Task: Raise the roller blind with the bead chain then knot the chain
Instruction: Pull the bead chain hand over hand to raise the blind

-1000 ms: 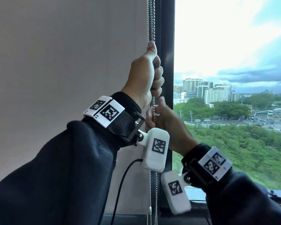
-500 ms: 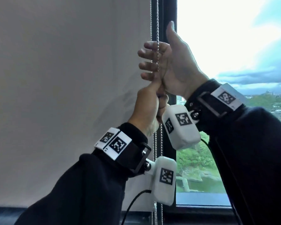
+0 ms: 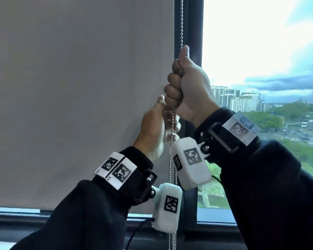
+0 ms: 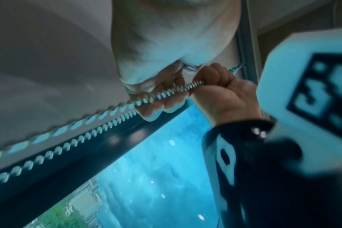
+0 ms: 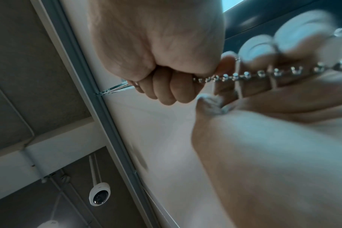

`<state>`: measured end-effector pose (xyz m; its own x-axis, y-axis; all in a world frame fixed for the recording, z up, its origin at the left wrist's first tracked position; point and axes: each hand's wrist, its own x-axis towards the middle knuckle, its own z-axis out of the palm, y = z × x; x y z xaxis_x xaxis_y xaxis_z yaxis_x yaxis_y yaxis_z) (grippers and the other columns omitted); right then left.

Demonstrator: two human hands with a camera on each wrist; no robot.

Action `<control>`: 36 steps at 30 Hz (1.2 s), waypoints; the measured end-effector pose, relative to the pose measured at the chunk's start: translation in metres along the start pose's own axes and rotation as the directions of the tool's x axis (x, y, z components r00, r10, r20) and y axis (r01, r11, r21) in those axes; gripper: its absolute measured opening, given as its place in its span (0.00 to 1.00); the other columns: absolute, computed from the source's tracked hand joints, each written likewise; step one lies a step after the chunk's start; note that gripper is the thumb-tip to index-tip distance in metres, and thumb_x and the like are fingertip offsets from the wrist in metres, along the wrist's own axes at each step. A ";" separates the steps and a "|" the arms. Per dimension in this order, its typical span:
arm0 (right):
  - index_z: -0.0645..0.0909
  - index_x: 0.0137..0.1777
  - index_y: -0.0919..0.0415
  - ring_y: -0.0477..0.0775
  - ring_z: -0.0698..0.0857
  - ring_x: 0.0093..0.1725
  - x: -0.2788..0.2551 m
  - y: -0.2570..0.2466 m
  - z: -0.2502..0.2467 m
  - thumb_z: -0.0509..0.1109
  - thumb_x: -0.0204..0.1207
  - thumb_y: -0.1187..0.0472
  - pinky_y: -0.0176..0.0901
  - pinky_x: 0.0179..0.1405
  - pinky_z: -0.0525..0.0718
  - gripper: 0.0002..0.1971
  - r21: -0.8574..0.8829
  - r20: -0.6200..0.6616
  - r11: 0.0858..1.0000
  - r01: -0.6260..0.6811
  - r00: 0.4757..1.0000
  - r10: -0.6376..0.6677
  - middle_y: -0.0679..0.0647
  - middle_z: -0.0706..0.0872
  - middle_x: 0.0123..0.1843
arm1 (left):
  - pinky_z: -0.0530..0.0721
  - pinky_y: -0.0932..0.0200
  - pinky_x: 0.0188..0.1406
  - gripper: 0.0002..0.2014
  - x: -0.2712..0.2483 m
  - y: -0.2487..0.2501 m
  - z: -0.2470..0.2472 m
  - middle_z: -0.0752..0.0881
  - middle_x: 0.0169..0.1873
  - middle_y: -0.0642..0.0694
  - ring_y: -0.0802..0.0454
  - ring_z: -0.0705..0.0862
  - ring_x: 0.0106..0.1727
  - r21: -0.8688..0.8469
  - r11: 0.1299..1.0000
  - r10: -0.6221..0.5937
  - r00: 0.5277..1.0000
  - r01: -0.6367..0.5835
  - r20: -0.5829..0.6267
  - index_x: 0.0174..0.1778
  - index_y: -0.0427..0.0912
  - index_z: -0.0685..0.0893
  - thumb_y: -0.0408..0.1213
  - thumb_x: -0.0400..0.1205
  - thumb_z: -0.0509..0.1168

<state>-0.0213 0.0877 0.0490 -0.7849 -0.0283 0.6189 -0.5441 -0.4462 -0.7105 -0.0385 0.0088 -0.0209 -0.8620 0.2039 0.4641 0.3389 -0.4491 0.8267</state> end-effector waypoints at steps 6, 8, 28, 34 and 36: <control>0.65 0.22 0.53 0.44 0.53 0.13 -0.015 0.020 -0.011 0.54 0.88 0.40 0.29 0.16 0.52 0.31 0.075 0.041 0.997 -0.007 0.999 0.003 0.46 0.57 0.15 | 0.82 0.45 0.44 0.26 0.019 0.027 -0.007 0.84 0.31 0.48 0.49 0.83 0.37 0.175 0.978 0.112 0.993 -0.116 0.032 0.46 0.42 0.84 0.60 0.87 0.51; 0.75 0.26 0.54 0.42 0.55 0.11 -0.022 0.026 -0.018 0.52 0.88 0.41 0.28 0.16 0.53 0.30 0.049 0.046 0.999 -0.009 0.999 0.007 0.45 0.60 0.14 | 0.83 0.41 0.57 0.28 0.022 0.038 -0.004 0.89 0.37 0.46 0.47 0.87 0.48 0.203 0.969 0.136 0.990 -0.142 0.044 0.49 0.41 0.86 0.61 0.86 0.51; 0.67 0.30 0.55 0.51 0.54 0.23 -0.077 0.063 -0.071 0.53 0.86 0.38 0.45 0.20 0.53 0.27 -0.076 0.216 0.965 -0.250 0.941 0.261 0.51 0.56 0.25 | 0.47 0.56 0.25 0.24 0.009 0.064 0.045 0.57 0.21 0.53 0.52 0.50 0.24 0.179 0.981 0.035 0.973 -0.077 0.228 0.27 0.51 0.58 0.57 0.89 0.48; 0.81 0.44 0.61 0.59 0.83 0.39 -0.051 0.008 -0.087 0.47 0.87 0.35 0.51 0.43 0.87 0.32 -0.136 0.200 0.967 -0.215 0.950 0.240 0.60 0.82 0.40 | 0.46 0.59 0.24 0.24 0.002 0.072 0.045 0.55 0.17 0.54 0.54 0.48 0.20 0.102 0.993 0.025 0.956 -0.057 0.293 0.28 0.51 0.54 0.57 0.88 0.49; 0.82 0.47 0.62 0.59 0.85 0.41 -0.041 -0.013 -0.082 0.47 0.86 0.35 0.55 0.48 0.86 0.33 -0.134 0.176 0.978 -0.159 0.968 0.181 0.59 0.84 0.42 | 0.46 0.62 0.22 0.25 0.000 0.069 0.044 0.55 0.16 0.54 0.55 0.49 0.19 0.071 0.997 0.011 0.950 -0.035 0.311 0.28 0.50 0.54 0.57 0.88 0.50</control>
<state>-0.0069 0.1675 0.0054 -0.8059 -0.2657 0.5291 -0.4474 -0.3122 -0.8381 0.0017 0.0164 0.0503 -0.6980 0.4593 0.5494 0.3950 -0.3930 0.8304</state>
